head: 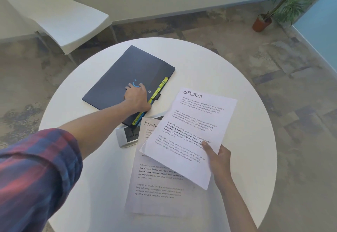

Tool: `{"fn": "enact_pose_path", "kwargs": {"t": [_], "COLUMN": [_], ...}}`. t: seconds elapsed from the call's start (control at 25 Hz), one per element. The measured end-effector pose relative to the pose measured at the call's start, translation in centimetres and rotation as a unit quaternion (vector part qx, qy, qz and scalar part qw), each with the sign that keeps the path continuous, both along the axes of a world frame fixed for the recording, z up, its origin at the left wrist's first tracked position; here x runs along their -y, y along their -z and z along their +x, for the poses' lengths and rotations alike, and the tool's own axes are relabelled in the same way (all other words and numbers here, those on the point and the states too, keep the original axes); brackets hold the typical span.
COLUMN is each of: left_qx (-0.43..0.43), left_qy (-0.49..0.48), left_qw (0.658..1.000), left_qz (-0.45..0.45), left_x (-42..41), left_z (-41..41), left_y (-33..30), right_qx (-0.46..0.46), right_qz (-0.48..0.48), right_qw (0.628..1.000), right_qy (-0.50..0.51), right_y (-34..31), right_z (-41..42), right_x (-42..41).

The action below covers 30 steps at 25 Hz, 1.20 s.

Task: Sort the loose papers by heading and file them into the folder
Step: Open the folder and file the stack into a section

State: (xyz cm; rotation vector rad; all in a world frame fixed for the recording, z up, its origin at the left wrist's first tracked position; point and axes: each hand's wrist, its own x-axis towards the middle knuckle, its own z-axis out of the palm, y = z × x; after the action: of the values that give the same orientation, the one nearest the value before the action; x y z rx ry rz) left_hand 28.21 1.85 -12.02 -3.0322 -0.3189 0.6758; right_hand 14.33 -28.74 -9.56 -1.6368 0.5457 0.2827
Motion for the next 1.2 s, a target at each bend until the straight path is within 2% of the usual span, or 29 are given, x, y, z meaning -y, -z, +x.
{"fn": "enact_pose_path", "kwargs": {"t": [0.32,0.48,0.6,1.2], "left_qx": [0.067,0.058,0.062,0.027], "left_qy": [0.145,0.204,0.21,0.195], "left_qw": [0.986,0.977,0.973,0.98], "left_qz": [-0.051,0.028,0.073,0.034], "left_x": [-0.9,-1.8,-2.1,-2.8], "left_z": [-0.7,-1.2,-1.8,-2.9], "left_y": [-4.4,-5.9,-5.2,-2.6], "right_qx": [0.003,-0.002,-0.001,0.019], "right_qz": [0.009,0.01,0.014,0.019], "right_qw": [1.0,1.0,1.0,1.0], "right_qy": [0.005,0.006,0.004,-0.003], "right_y": [0.1,0.0,-0.3,-0.8], "right_z": [-0.4,-0.4,-0.3,-0.4], "right_x": [-0.2,-0.6,-0.9,-1.0]}}
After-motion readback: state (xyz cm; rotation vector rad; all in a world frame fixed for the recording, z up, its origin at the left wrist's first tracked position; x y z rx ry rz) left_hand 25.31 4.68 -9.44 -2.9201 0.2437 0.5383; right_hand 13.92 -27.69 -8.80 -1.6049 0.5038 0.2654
